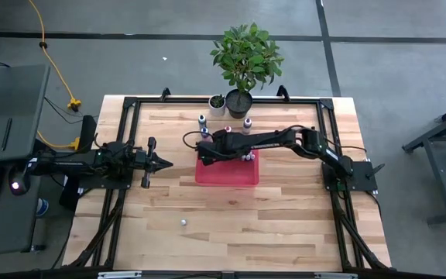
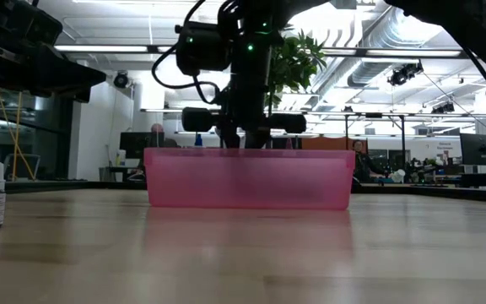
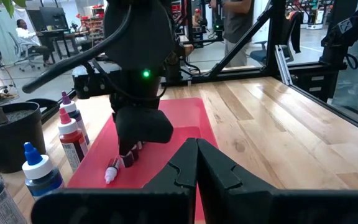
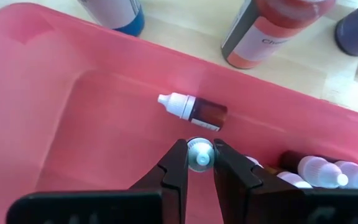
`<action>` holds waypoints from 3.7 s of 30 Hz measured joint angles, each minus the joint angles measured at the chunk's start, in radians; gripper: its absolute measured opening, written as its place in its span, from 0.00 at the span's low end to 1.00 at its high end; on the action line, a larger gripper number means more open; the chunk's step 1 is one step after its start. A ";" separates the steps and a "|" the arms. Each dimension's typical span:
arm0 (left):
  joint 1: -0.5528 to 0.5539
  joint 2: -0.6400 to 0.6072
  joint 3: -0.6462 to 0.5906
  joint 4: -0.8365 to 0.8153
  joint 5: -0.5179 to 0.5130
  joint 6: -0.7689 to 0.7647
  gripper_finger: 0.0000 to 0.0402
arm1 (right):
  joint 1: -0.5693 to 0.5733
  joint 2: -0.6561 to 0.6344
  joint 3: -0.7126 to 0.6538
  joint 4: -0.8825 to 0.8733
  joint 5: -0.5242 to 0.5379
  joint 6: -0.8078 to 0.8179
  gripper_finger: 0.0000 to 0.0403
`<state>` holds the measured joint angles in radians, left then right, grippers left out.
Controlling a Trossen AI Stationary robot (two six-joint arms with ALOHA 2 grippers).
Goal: Pick & Place food coloring
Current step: Put the small green food coloring bottle into the pink container
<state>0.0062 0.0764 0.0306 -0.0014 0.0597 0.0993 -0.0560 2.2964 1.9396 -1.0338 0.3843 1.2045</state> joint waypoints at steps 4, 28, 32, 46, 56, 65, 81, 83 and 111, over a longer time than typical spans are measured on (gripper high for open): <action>0.000 0.000 0.000 0.000 0.000 0.000 0.00 | 0.002 0.002 0.000 0.006 0.002 0.000 0.12; 0.000 0.000 0.000 0.000 0.000 0.000 0.00 | 0.013 0.015 0.000 0.010 -0.015 -0.040 0.14; 0.000 0.000 0.000 0.000 0.000 0.000 0.00 | 0.015 0.017 0.000 0.016 -0.015 -0.042 0.14; 0.000 0.000 0.000 0.000 0.000 0.000 0.00 | 0.015 0.017 0.000 0.026 -0.020 -0.063 0.14; 0.000 0.000 0.000 0.000 0.000 0.000 0.00 | 0.015 0.017 0.000 0.027 -0.048 -0.086 0.14; 0.000 0.000 0.000 0.000 0.000 0.000 0.00 | 0.020 0.017 0.000 0.028 -0.074 -0.088 0.14; 0.000 0.000 0.000 0.000 0.000 0.000 0.00 | 0.020 0.017 0.000 0.059 -0.107 -0.113 0.23; 0.000 0.000 0.000 0.000 0.000 0.000 0.00 | 0.020 0.017 0.000 0.059 -0.108 -0.113 0.25; 0.000 0.000 0.000 0.000 0.000 0.000 0.00 | 0.014 0.017 0.000 0.057 -0.106 -0.105 0.28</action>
<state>0.0063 0.0765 0.0307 -0.0015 0.0597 0.0990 -0.0416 2.3131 1.9400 -0.9767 0.2785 1.0992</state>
